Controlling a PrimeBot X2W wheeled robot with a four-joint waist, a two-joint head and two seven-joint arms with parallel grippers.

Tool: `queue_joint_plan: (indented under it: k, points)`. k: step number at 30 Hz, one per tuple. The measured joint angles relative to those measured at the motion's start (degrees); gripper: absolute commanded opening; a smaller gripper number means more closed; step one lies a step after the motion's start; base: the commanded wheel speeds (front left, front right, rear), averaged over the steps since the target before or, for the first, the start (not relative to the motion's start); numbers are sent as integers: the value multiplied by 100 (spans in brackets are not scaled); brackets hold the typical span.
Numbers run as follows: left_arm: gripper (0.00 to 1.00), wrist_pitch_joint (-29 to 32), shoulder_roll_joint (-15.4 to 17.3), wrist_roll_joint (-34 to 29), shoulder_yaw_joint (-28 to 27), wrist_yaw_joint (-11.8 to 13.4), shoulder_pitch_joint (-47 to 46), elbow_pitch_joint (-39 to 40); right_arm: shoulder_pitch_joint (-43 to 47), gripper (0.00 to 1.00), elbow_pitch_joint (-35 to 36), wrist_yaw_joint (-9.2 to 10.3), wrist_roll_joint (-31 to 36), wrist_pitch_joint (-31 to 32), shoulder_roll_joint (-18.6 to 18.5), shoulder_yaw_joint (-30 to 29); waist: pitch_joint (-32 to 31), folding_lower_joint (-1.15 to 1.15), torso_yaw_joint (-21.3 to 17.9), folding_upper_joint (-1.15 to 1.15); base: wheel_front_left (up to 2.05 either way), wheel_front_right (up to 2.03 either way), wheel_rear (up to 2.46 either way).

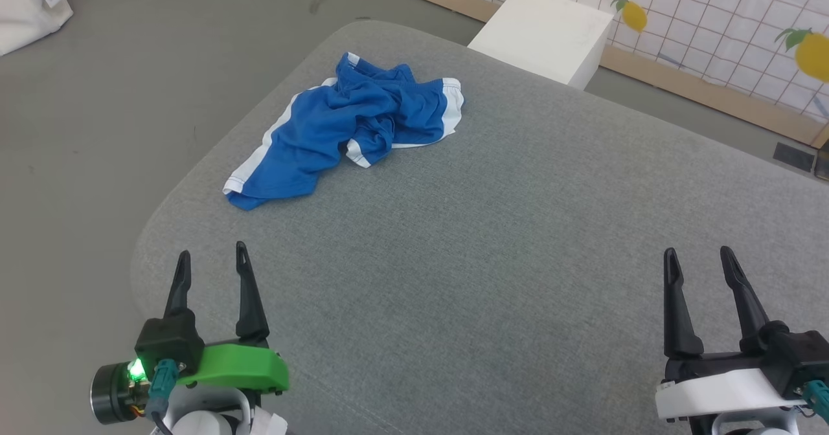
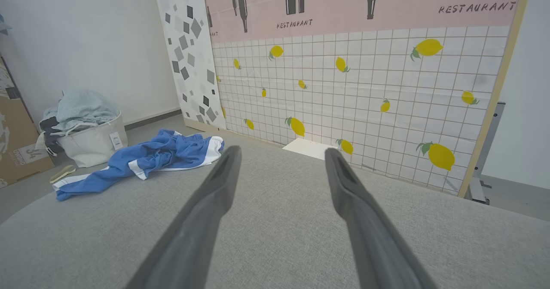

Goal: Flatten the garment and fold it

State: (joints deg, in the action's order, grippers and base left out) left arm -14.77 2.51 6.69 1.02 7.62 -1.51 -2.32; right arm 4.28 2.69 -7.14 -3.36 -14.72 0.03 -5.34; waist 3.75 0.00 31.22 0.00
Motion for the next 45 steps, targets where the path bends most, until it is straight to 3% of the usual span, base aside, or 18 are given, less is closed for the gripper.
queue_joint_plan:
  k: [5,11,18,24,27,31,36,41,45]
  points:
    - [100,0,2,-22,-142,-77,-177,-16,-25,100,5,0,55,0,0,30,47,0,-94,0,0,0,0]
    - [100,-1,297,9,-517,-537,-1296,-565,-201,100,57,0,258,-1,1,68,245,0,-236,0,0,0,0]
    - [100,124,921,393,-811,-1117,-3272,-2502,-433,100,131,0,488,-1,1,47,631,0,-530,0,0,0,0]
    - [100,1227,1408,1050,-855,-1421,-4894,-3921,-757,100,249,0,646,0,2,-2,1079,1,-841,0,0,0,0]
    - [100,2169,1569,1512,-676,-1470,-5514,-4420,-883,100,350,0,728,-1,3,-32,1344,1,-1014,0,0,0,0]
    - [100,3381,1786,2257,-62,-1475,-5945,-4533,-1054,100,478,0,825,-1,2,-73,1683,1,-1218,0,0,0,0]
    - [100,4936,2306,3183,552,-1494,-6058,-4555,-1215,100,641,0,914,0,-30,-85,2125,1,-1475,0,0,0,0]
    - [100,5601,2739,3716,817,-1495,-6063,-4476,-1326,100,860,0,948,0,-79,-82,2517,1,-1701,0,0,0,0]
    - [100,5814,2825,3966,998,-1495,-6068,-4470,-1395,100,1039,0,1002,-1,-119,-98,2823,1,-1837,0,0,0,0]
